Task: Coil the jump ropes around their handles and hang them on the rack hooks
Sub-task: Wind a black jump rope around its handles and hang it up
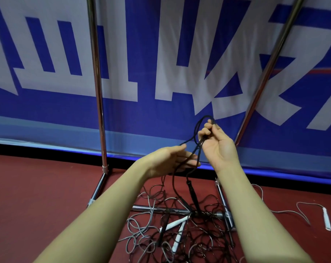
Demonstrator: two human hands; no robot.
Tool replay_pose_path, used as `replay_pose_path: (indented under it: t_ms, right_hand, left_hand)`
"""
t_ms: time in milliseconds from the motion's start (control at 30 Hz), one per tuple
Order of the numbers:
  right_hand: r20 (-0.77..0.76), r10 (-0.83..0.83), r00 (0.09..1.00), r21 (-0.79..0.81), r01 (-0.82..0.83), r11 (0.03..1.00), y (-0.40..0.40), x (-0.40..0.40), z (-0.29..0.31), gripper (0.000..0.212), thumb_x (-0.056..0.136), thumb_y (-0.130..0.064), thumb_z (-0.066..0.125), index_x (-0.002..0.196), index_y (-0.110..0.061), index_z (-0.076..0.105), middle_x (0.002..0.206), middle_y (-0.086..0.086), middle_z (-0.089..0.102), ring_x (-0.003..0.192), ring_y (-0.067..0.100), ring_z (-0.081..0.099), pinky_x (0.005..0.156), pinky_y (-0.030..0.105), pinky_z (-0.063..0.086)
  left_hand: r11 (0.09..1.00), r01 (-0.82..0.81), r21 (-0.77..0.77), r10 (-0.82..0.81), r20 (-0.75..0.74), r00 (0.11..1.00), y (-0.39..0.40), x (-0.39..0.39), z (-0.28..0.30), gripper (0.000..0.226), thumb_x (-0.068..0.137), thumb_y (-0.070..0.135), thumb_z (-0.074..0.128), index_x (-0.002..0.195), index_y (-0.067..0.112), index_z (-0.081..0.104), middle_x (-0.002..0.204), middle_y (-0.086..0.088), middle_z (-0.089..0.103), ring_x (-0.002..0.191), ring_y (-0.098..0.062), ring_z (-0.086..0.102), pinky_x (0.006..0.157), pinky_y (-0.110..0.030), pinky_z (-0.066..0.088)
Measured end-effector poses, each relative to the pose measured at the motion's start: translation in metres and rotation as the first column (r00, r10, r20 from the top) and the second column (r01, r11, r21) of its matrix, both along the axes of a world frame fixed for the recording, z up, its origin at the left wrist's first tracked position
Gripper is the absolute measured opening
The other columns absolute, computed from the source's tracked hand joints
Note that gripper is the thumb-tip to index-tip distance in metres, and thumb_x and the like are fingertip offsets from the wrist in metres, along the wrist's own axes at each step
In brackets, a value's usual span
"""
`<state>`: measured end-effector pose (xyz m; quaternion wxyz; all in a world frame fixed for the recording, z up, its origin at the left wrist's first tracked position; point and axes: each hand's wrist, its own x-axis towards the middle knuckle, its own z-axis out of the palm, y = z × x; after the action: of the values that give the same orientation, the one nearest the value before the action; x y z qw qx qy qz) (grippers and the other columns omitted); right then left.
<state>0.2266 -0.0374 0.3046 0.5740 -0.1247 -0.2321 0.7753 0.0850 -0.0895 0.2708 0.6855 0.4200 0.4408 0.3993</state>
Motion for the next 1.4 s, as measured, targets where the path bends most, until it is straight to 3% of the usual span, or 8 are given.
replay_pose_path:
  t_ms: [200,467,700,833,933,1067,1233,1400]
  right_hand:
    - [-0.028,-0.091,0.995,-0.035,0.09,0.995,0.007,0.007,-0.006,0.024,0.1,0.0,0.036,0.086,-0.003,0.055,0.073,0.005,0.055,0.06,0.011,0.052,0.059,0.022,0.054]
    - [0.286,0.058,0.957,-0.109,-0.028,0.994,0.008,0.008,-0.037,0.023,0.102,-0.019,0.041,0.097,-0.006,0.06,0.092,0.008,0.069,0.089,0.021,0.065,0.074,0.031,0.056]
    - [0.671,0.426,0.607,-0.153,-0.449,0.88,-0.01,-0.007,-0.053,0.044,0.103,-0.037,0.032,0.104,-0.007,0.064,0.096,0.01,0.072,0.096,0.022,0.066,0.086,0.034,0.051]
    - [0.705,0.425,0.568,-0.112,-0.503,0.857,-0.012,-0.008,-0.053,0.034,0.095,-0.028,0.045,0.113,-0.005,0.063,0.097,0.008,0.068,0.093,0.018,0.065,0.089,0.027,0.049]
    - [0.729,0.38,0.569,-0.029,-0.529,0.848,-0.014,-0.008,-0.053,0.022,0.078,-0.011,0.064,0.099,-0.003,0.067,0.079,0.003,0.062,0.071,0.013,0.06,0.071,0.022,0.048]
    - [0.698,0.332,0.635,-0.001,-0.462,0.887,-0.012,-0.008,-0.054,0.006,0.087,-0.007,0.053,0.086,-0.005,0.058,0.072,0.003,0.055,0.06,0.013,0.051,0.059,0.023,0.04]
    - [0.697,0.231,0.679,-0.008,-0.314,0.949,-0.004,-0.007,-0.058,0.024,0.1,-0.011,0.041,0.081,-0.009,0.056,0.077,0.006,0.07,0.062,0.014,0.063,0.06,0.025,0.044]
    - [0.751,0.193,0.631,0.025,-0.319,0.947,-0.005,-0.01,-0.064,0.023,0.099,-0.013,0.045,0.092,-0.004,0.065,0.094,0.01,0.072,0.066,0.011,0.057,0.063,0.023,0.039]
  left_hand:
    - [0.988,-0.06,0.144,0.064,-0.023,0.998,-0.005,0.012,0.002,0.009,0.094,0.006,0.056,0.095,0.004,0.064,0.072,-0.002,0.07,0.071,-0.013,0.071,0.061,-0.02,0.053]
    - [0.926,-0.361,0.113,0.32,0.275,0.907,0.003,0.011,0.02,0.012,0.094,0.003,0.053,0.09,0.002,0.064,0.064,-0.003,0.067,0.056,-0.011,0.065,0.064,-0.026,0.06]
    - [0.816,-0.578,0.02,0.526,0.391,0.755,0.009,-0.004,0.017,0.009,0.094,0.001,0.055,0.089,0.0,0.063,0.066,-0.007,0.068,0.058,-0.013,0.068,0.064,-0.028,0.06]
    - [0.785,-0.62,0.002,0.568,0.396,0.721,0.012,-0.014,0.013,0.012,0.095,0.006,0.056,0.088,-0.001,0.063,0.076,-0.01,0.065,0.064,-0.014,0.068,0.068,-0.028,0.06]
    - [0.78,-0.624,0.035,0.596,0.26,0.76,0.013,-0.017,0.011,0.009,0.094,0.009,0.058,0.089,0.003,0.063,0.076,-0.007,0.061,0.059,-0.013,0.059,0.064,-0.024,0.052]
    - [0.793,-0.595,0.126,0.608,-0.123,0.784,0.009,-0.022,0.006,0.017,0.092,0.02,0.064,0.104,0.008,0.067,0.081,-0.004,0.064,0.068,-0.015,0.051,0.062,-0.023,0.043]
    - [0.834,-0.55,-0.04,0.547,0.178,0.818,0.01,-0.03,0.015,0.01,0.094,0.021,0.061,0.094,0.013,0.066,0.067,0.002,0.07,0.075,-0.013,0.064,0.074,-0.038,0.054]
    - [0.819,-0.565,-0.099,0.511,0.574,0.64,0.014,-0.029,0.031,0.017,0.099,0.02,0.051,0.096,0.008,0.063,0.072,-0.003,0.073,0.083,-0.016,0.066,0.074,-0.048,0.051]
